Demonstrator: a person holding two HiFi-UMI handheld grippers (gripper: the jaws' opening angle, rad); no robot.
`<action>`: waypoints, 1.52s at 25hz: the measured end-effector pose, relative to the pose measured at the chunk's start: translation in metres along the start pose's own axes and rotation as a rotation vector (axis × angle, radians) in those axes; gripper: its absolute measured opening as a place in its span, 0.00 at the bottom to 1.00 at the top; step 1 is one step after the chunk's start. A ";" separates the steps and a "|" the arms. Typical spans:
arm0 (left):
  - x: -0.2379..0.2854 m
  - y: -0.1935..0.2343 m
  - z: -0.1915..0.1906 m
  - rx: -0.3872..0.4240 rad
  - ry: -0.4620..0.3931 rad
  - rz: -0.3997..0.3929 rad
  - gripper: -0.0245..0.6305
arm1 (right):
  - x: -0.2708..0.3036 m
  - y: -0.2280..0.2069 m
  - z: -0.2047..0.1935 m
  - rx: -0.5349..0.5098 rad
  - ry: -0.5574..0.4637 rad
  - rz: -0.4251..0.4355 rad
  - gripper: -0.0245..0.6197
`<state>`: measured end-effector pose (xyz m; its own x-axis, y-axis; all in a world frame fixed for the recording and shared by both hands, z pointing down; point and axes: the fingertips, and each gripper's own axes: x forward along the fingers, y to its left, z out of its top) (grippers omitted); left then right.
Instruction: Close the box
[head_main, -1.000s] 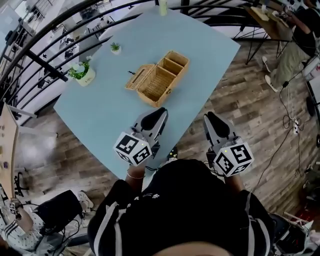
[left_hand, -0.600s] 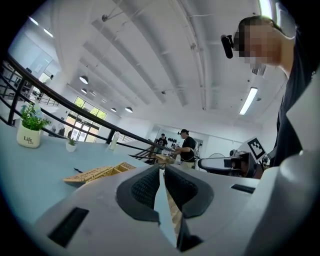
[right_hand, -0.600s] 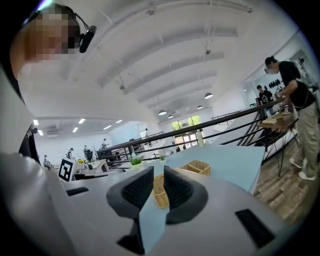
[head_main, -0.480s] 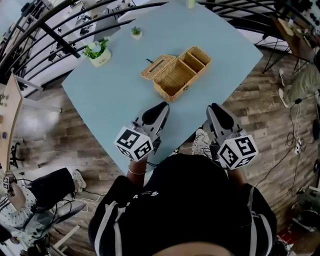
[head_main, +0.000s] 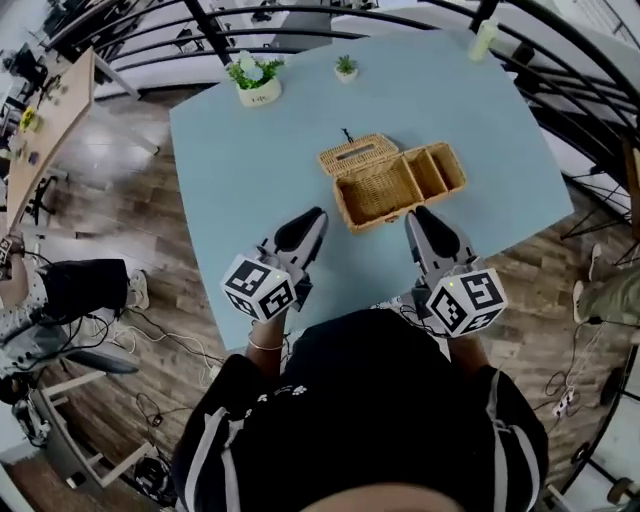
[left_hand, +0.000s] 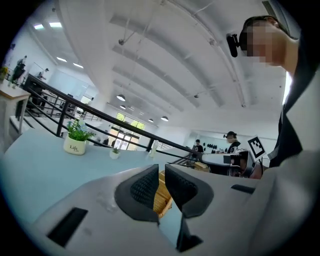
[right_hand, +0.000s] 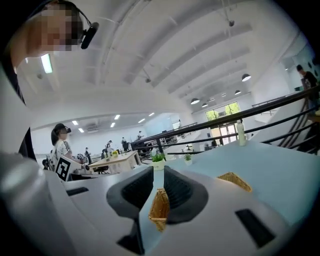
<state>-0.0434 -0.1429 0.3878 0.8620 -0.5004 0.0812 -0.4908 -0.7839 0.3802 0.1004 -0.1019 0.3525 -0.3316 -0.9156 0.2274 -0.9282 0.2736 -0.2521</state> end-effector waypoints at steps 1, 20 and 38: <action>0.005 0.004 0.001 -0.005 -0.008 0.029 0.08 | 0.008 -0.008 0.003 -0.006 0.008 0.024 0.14; 0.058 0.010 -0.009 -0.066 -0.013 0.365 0.08 | 0.053 -0.108 0.004 0.011 0.116 0.295 0.15; 0.047 0.077 0.000 -0.141 0.037 0.415 0.18 | 0.088 -0.091 -0.009 0.014 0.177 0.328 0.16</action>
<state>-0.0407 -0.2265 0.4208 0.6008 -0.7468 0.2853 -0.7764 -0.4601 0.4306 0.1541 -0.2047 0.4034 -0.6358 -0.7148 0.2913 -0.7661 0.5385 -0.3509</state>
